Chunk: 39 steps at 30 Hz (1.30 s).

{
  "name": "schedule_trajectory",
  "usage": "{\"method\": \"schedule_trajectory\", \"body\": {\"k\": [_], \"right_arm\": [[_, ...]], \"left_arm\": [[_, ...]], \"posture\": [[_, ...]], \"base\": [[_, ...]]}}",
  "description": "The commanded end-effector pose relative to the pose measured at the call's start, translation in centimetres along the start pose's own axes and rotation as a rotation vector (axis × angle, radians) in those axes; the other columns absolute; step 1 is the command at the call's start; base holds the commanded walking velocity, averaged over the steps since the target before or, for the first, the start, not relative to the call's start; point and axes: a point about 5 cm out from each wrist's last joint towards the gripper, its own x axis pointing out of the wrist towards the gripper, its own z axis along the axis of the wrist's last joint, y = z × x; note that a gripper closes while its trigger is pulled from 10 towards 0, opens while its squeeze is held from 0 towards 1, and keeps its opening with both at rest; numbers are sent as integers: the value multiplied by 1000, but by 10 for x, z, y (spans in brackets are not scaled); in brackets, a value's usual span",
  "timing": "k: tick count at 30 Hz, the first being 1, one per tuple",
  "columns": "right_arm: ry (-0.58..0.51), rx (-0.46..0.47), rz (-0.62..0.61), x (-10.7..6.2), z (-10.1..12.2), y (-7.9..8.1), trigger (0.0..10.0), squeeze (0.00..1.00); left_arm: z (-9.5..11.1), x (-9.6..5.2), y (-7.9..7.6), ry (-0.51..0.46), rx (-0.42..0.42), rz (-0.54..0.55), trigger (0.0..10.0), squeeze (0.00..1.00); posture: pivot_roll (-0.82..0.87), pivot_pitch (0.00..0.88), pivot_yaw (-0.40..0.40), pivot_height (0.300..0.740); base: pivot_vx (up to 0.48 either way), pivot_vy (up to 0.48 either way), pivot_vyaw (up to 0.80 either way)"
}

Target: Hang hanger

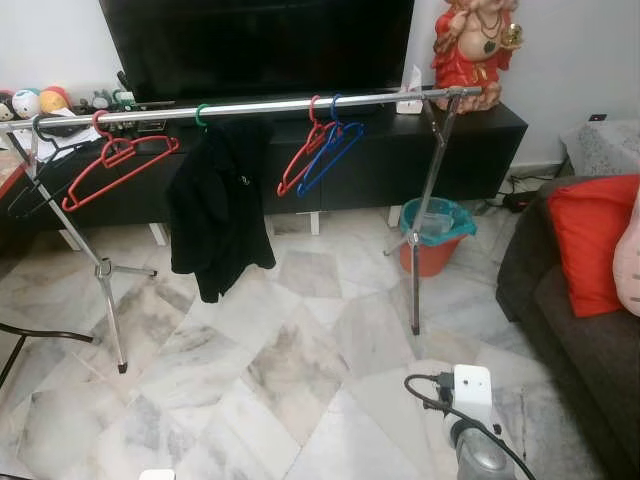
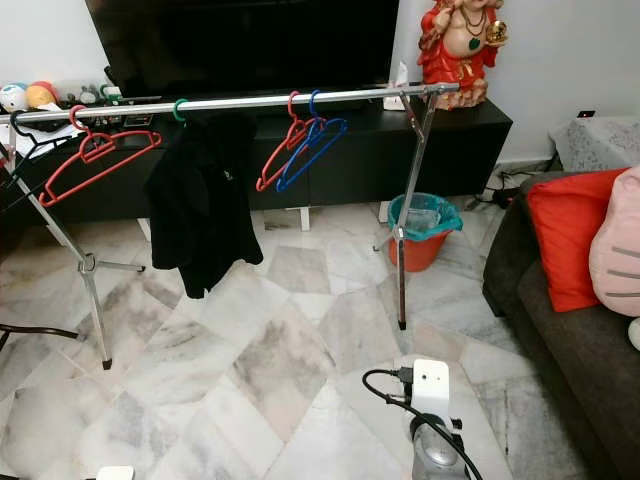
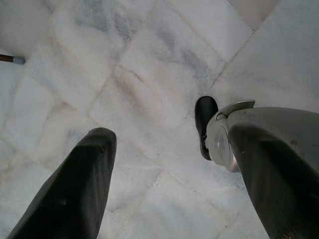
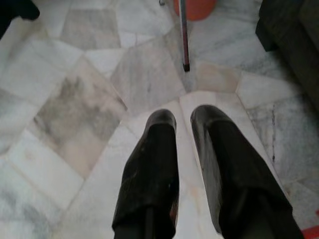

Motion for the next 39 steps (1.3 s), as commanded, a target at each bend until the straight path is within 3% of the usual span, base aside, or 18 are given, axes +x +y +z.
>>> {"method": "schedule_trajectory", "body": {"k": [1, 2, 3, 8, 11, 12, 13, 14, 18, 21, 28, 29, 30, 31, 39], "right_arm": [[-36, 24, -4, 1, 5, -1, 4784, 0], [-53, 30, -3, 1, 7, 0, 1333, 0], [-75, 45, 18, -1, 8, 2, 0, 0], [-47, 41, 20, -4, -3, 6, 0, 0], [41, 20, 33, -7, -15, 10, 0, 0], [67, 8, 33, -7, -19, 10, 6745, 0], [67, 8, 33, -7, -19, 10, 6745, 0], [82, 2, 33, -8, -21, 11, 10000, 0], [276, -50, 14, -16, -49, 6, 10000, 0], [350, -97, 26, -24, -63, 5, 10000, 0], [436, -112, 16, -34, -80, 2, 10000, 0], [434, -88, 13, -34, -81, 2, 10000, 94], [433, -85, 12, -34, -81, 2, 10000, 816], [432, -82, 10, -35, -82, 1, 10000, 1000], [459, -89, -7, -39, -88, -3, 10000, 1000]], "left_arm": [[-2, -1, 4, 11, -5, 10, 10000, 0], [-2, 0, 4, 11, -5, 10, 10000, 0], [-2, 0, 4, 11, -6, 10, 10000, 0], [-2, 0, 4, 11, -2, 11, 10000, 0], [-2, 0, 5, 12, -2, 11, 10000, 0], [-2, -1, 5, 12, -1, 11, 10000, 0], [-2, -1, 5, 12, -1, 11, 10000, 0], [-2, -1, 5, 12, -1, 11, 10000, 0], [-1, 0, 5, 12, 0, 11, 10000, 0], [-1, 0, 5, 12, 1, 11, 10000, 0], [-2, -1, 5, 12, 1, 11, 10000, 0], [-2, -1, 5, 12, 3, 10, 10000, 0], [-2, -1, 5, 13, 5, 10, 10000, 0], [-2, -1, 5, 13, 5, 10, 10000, 0], [-1, -1, 6, 13, 9, 10, 10000, 0]], "posture": [[-44, 0, 9, 740], [-47, 0, 10, 740], [-51, 0, 11, 740], [-50, 0, 12, 740], [-49, 0, 13, 740], [-49, 0, 13, 740], [-49, 0, 13, 740], [-49, 0, 13, 740], [-48, 0, 14, 740], [-45, 0, 13, 740], [-39, 0, 14, 740], [-40, 0, 15, 740], [-43, 0, 16, 740], [-46, 0, 18, 740], [-43, 0, 20, 740]], "base": [[0, 0, 0], [0, 0, 0], [0, 0, 0], [0, 0, 0], [0, 0, 0], [0, 0, 0], [0, 0, 0], [0, 0, 0], [0, 0, 0], [0, 0, 0], [0, 0, 0], [0, 0, 0], [0, 0, 0], [0, 0, 0], [0, 0, 0]]}}
